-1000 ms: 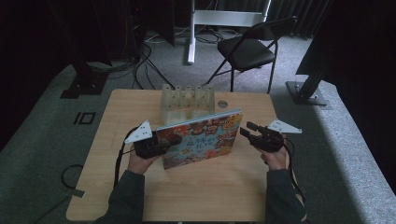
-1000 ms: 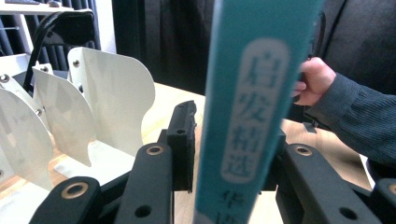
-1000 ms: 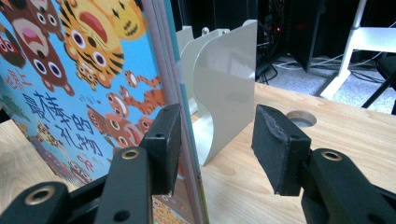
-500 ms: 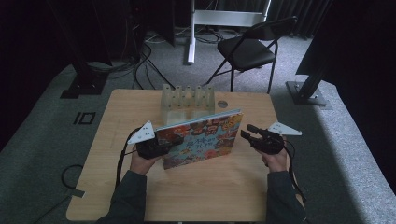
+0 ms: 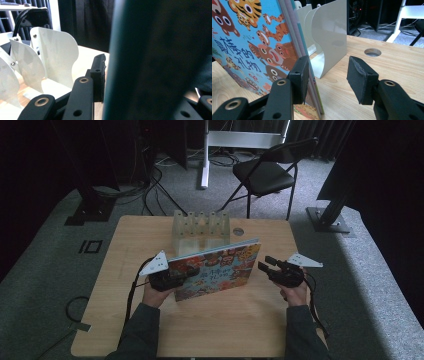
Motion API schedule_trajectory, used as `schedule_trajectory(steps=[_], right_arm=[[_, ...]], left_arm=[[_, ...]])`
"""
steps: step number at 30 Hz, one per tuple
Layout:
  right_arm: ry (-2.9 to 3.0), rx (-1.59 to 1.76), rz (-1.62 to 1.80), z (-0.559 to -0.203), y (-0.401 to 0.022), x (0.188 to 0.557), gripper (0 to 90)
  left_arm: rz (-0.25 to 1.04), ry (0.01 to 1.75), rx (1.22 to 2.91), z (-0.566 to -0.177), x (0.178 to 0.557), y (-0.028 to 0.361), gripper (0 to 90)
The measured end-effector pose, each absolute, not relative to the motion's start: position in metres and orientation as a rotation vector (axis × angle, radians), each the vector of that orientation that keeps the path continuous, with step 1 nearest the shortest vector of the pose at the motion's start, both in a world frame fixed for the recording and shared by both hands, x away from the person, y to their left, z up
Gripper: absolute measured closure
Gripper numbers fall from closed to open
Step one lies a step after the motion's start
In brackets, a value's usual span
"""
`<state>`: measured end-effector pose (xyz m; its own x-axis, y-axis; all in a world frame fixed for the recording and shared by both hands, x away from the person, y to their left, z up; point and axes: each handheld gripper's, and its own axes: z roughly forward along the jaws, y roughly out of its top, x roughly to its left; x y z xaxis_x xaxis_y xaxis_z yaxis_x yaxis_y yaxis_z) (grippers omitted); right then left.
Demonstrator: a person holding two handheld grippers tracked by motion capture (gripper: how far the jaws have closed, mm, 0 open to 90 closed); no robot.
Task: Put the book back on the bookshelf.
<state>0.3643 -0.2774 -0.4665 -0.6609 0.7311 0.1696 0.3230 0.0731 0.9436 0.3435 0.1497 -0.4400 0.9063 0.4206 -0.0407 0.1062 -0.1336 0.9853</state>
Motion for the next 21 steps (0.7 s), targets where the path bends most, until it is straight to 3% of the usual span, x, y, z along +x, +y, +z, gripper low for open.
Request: schedule_trajectory(steps=[9,21], right_arm=[[2.008,1.058,1.617,-0.47,-0.278,0.364,51.7],[2.006,1.066,1.615,-0.47,-0.28,0.365,51.8]], left_arm=[[0.246,0.414,1.645,-0.444,0.343,0.148,72.6],[0.365,0.43,1.619,-0.448,0.324,0.134,80.1]])
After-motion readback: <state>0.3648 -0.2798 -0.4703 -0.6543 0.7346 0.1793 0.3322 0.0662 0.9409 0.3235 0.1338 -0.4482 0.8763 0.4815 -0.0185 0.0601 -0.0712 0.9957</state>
